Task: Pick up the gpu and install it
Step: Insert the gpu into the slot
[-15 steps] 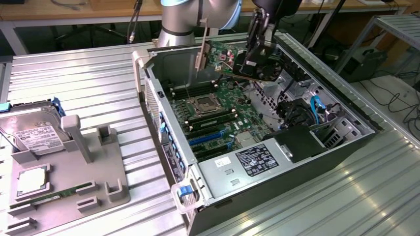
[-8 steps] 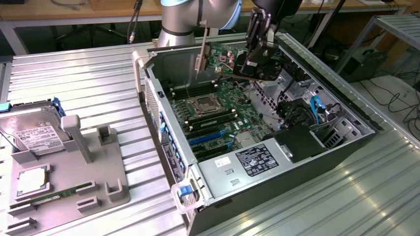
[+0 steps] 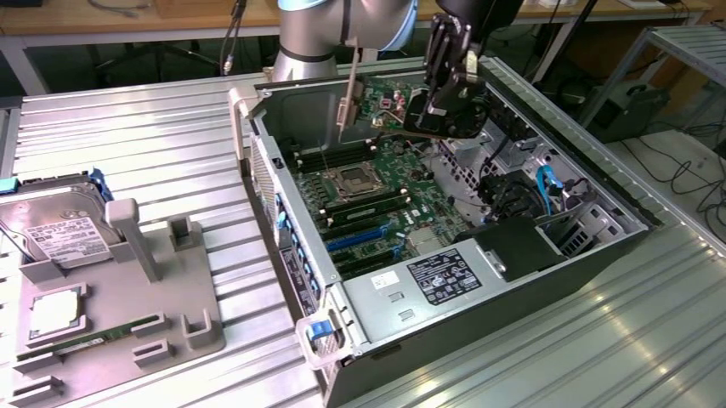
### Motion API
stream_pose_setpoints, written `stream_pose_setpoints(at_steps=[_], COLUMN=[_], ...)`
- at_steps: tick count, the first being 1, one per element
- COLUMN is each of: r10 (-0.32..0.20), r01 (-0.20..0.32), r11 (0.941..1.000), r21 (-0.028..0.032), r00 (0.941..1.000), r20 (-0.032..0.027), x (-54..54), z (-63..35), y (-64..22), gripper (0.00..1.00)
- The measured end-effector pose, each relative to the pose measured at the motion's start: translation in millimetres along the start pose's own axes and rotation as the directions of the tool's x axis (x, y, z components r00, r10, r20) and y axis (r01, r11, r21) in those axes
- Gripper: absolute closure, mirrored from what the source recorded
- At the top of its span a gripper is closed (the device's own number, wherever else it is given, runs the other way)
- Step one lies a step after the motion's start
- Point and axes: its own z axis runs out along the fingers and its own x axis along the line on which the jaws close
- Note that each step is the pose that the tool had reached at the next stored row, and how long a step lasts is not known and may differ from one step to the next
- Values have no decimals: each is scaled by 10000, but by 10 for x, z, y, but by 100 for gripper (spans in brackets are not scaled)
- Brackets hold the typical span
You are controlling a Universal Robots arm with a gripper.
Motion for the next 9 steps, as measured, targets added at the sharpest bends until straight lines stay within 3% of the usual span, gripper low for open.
stream_pose_setpoints(at_steps=[9], r10=[-681], r01=[681], r11=[9977], r21=[-5], r00=[9977], r20=[-39], x=[6], z=[0], y=[-2], gripper=[72])
